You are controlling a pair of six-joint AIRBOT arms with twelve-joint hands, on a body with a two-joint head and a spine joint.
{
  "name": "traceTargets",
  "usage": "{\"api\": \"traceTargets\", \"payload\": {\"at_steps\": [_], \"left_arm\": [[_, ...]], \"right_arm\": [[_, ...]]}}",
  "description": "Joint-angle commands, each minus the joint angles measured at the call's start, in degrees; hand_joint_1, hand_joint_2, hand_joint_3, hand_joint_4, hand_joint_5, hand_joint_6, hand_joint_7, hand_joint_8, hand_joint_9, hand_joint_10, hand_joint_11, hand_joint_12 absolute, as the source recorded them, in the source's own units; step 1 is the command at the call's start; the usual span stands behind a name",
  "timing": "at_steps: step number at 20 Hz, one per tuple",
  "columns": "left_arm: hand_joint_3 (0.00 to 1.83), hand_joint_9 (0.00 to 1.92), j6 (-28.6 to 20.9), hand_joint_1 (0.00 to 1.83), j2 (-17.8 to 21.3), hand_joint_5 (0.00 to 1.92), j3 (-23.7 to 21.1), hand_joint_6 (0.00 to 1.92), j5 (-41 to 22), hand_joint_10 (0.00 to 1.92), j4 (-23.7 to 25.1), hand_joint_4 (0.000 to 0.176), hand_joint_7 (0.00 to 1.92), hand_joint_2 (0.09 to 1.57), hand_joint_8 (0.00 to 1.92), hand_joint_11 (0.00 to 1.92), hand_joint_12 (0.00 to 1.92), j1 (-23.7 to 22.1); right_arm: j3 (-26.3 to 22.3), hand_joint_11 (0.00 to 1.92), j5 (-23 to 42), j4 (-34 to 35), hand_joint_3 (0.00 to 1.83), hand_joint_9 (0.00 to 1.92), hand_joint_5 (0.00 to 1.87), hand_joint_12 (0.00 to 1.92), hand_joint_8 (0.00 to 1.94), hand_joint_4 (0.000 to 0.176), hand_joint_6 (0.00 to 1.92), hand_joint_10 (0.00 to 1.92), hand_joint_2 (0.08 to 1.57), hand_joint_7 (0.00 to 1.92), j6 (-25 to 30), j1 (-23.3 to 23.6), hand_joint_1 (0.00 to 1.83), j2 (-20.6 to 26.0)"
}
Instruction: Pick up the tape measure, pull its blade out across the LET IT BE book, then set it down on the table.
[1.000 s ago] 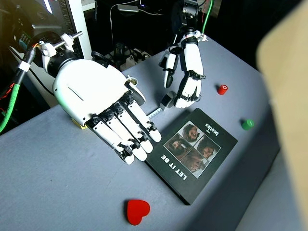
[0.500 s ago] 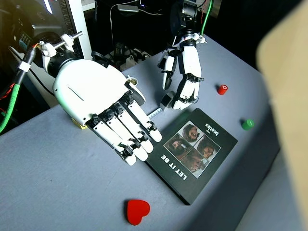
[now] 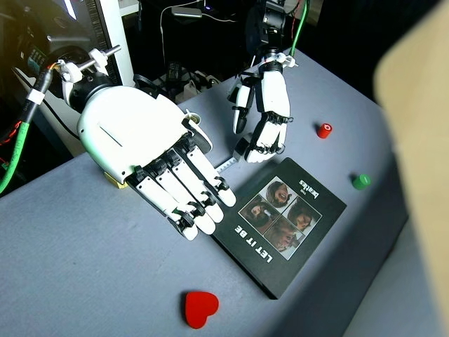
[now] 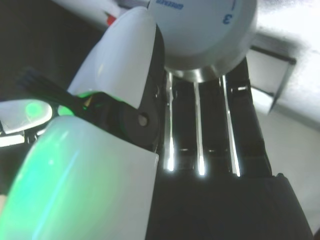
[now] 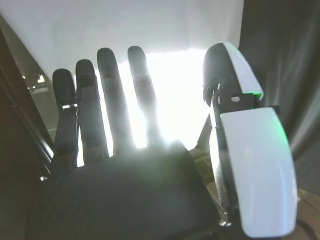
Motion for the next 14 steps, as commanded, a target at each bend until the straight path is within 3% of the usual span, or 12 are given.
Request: {"api": "traceTargets", "payload": {"at_steps": [1, 14], "left_arm": [[0.00, 0.59, 0.2, 1.23, -0.6, 0.61, 0.4, 0.00, -5.3, 0.00, 0.3, 0.000, 0.64, 1.16, 0.00, 0.28, 0.74, -0.8], [0.00, 0.61, 1.3, 1.24, -1.2, 0.60, 1.0, 0.00, -4.9, 0.00, -0.2, 0.000, 0.64, 1.15, 0.00, 0.28, 0.74, 1.6]], "right_arm": [[-0.2, 0.00, 2.8, -5.6, 0.00, 0.33, 0.42, 0.97, 0.00, 0.055, 0.00, 0.01, 1.22, 0.42, 0.5, 0.7, 0.28, 0.2], [-0.3, 0.00, 2.9, -5.6, 0.00, 0.34, 0.42, 1.00, 0.00, 0.055, 0.00, 0.01, 1.23, 0.43, 0.5, 0.7, 0.27, 0.2]]}}
